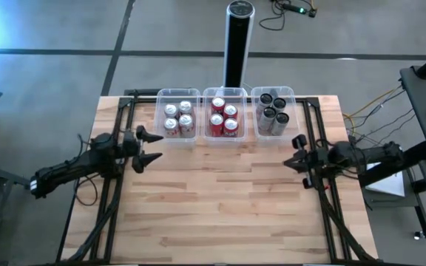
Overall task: Sort soda cans
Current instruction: Return to Home Position
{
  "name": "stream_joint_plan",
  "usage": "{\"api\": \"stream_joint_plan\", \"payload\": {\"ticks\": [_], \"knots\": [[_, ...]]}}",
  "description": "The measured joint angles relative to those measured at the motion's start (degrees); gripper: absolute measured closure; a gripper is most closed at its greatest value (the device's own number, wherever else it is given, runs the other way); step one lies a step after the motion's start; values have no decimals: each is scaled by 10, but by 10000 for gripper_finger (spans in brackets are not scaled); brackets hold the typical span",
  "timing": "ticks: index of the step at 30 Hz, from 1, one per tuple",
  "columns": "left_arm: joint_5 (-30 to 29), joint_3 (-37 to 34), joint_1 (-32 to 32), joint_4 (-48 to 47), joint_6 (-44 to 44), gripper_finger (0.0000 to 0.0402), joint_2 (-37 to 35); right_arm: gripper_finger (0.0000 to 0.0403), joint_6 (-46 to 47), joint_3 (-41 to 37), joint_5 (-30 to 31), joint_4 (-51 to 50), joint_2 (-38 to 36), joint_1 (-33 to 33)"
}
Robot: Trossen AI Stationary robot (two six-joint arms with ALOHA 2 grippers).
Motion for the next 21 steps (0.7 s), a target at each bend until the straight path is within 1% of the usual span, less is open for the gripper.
{"api": "stream_joint_plan", "payload": {"ticks": [3, 7, 10, 12, 17, 21], "knots": [[-21, 0, -16, 7, 3, 57, -2, 390, 2, -2, 2, -15, -4, 0], [-30, 0, -51, 57, 29, 57, -4, 390, 4, -3, 46, -24, -3, 0], [-94, 0, -82, 60, 50, 57, 1, 390, 5, -3, 76, -24, -4, -1], [-132, 0, -102, 43, 51, 57, 6, 390, 5, -3, 76, -21, -3, -1], [-183, 0, -136, 29, 80, 57, 27, 390, 4, -3, 78, -23, -2, 0], [-219, 0, -139, 18, 106, 57, 31, 390, -13, -3, 107, -51, 9, -1]]}}
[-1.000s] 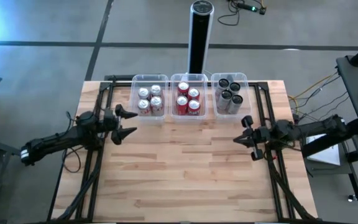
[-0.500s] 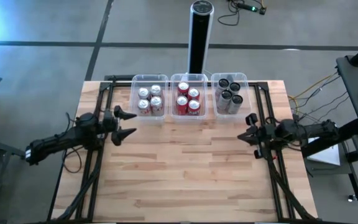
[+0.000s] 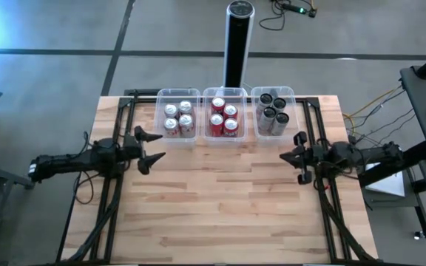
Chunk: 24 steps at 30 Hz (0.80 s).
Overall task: Sort soda cans
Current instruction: Return to Home Position
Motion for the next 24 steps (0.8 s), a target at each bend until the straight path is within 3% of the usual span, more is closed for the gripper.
{"api": "stream_joint_plan", "payload": {"ticks": [10, 24], "knots": [[34, 0, 0, -32, -22, 57, 13, 390, 2, 0, -2, -14, 22, 0], [36, 0, 0, -32, -27, 57, 34, 390, 2, 0, -2, -12, 22, 0]]}}
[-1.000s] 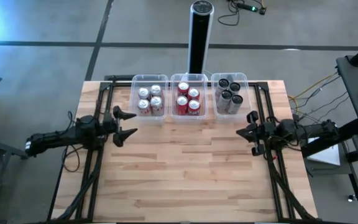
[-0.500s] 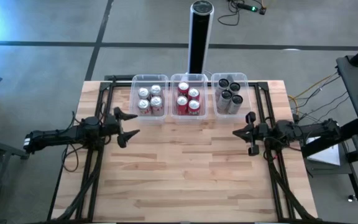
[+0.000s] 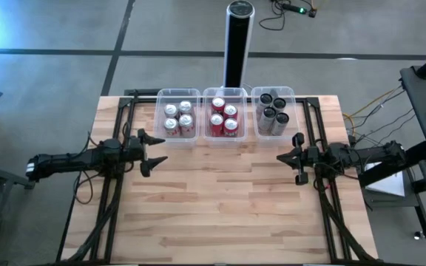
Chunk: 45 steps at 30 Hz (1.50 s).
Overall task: Sort soda cans
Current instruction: Return to Home Position
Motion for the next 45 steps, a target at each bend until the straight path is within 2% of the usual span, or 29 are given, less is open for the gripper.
{"api": "stream_joint_plan", "payload": {"ticks": [45], "knots": [[0, 26, 0, -1, 0, 57, 48, 390, 0, 8, 0, 0, 0, 6]]}}
